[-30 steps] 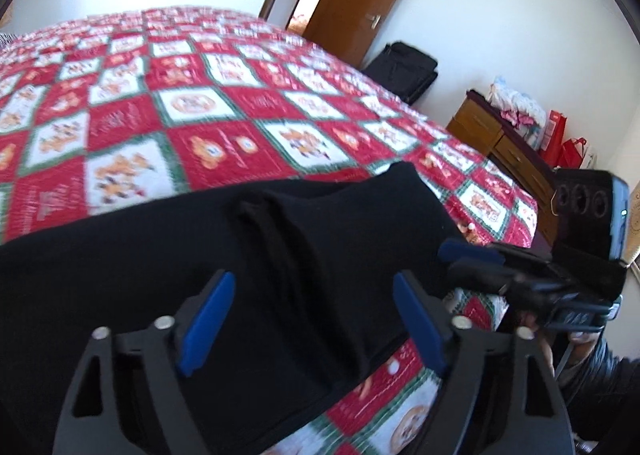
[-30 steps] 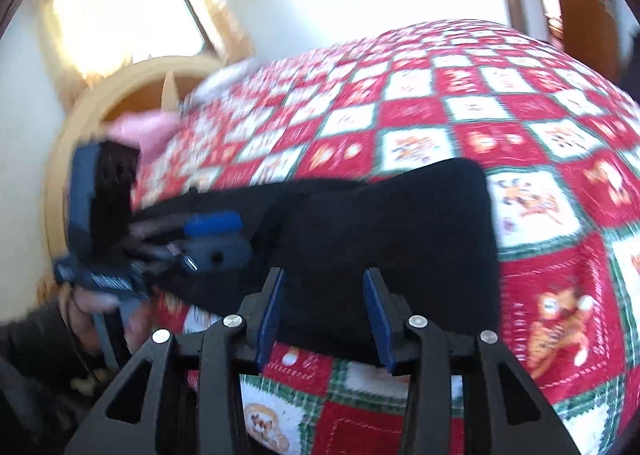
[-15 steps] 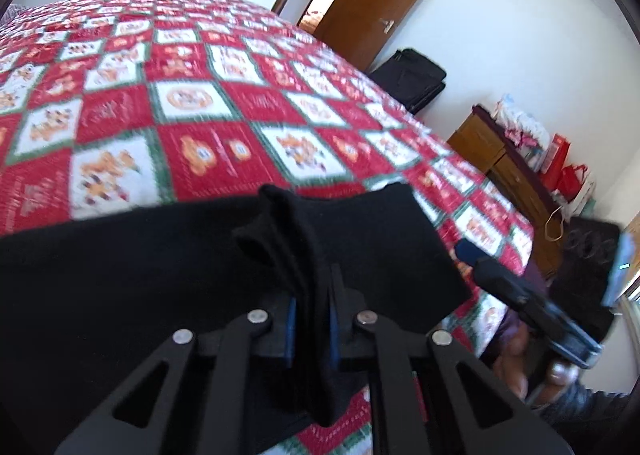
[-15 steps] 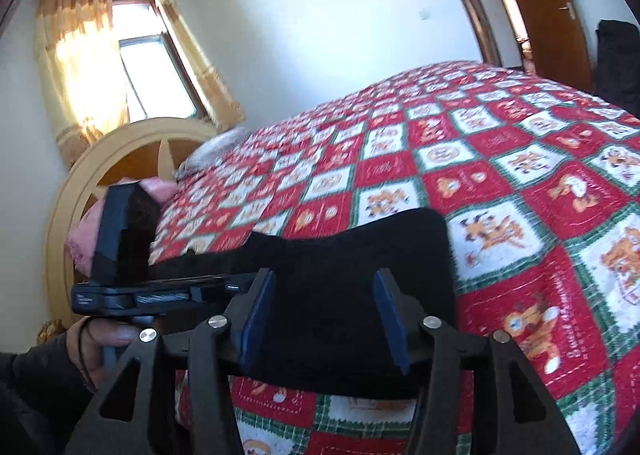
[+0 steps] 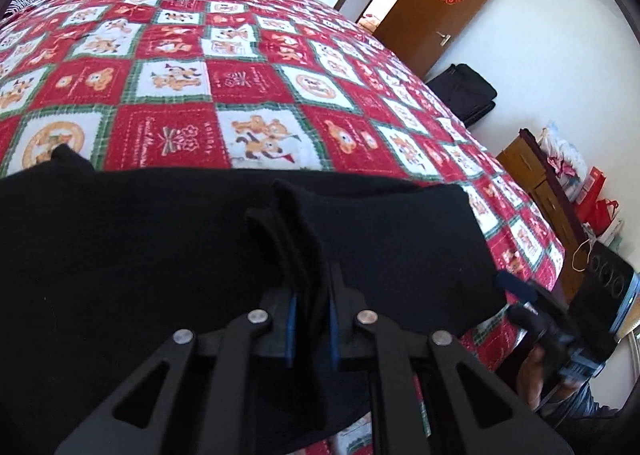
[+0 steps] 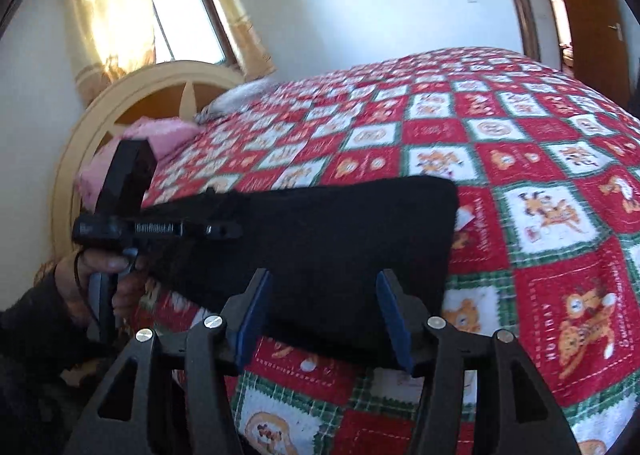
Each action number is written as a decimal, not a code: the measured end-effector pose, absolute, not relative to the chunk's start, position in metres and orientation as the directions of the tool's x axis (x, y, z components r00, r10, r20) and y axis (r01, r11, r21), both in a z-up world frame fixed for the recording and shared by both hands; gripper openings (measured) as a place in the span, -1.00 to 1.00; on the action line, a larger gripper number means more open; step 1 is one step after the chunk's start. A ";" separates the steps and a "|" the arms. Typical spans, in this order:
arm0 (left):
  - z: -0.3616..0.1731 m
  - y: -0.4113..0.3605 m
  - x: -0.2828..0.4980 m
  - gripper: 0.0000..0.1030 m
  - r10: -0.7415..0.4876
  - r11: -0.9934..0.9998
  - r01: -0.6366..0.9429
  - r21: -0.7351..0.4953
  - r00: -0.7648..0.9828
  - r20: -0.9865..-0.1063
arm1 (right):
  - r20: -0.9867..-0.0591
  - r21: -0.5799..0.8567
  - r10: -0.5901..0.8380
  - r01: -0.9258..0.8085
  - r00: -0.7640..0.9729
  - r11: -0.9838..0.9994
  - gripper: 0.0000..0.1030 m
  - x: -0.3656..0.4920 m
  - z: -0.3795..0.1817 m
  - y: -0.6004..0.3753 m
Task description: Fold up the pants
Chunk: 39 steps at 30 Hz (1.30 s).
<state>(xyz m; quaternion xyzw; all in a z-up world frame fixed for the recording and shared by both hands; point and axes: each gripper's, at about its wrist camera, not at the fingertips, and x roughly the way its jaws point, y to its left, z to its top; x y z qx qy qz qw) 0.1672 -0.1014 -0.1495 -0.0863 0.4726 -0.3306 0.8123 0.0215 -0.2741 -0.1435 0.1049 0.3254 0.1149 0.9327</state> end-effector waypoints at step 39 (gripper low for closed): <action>-0.130 0.127 0.143 0.18 -0.221 0.975 0.155 -0.158 0.659 -0.719 | -0.655 0.161 0.402 -0.402 0.640 0.901 0.17 0.094 -0.147 -0.140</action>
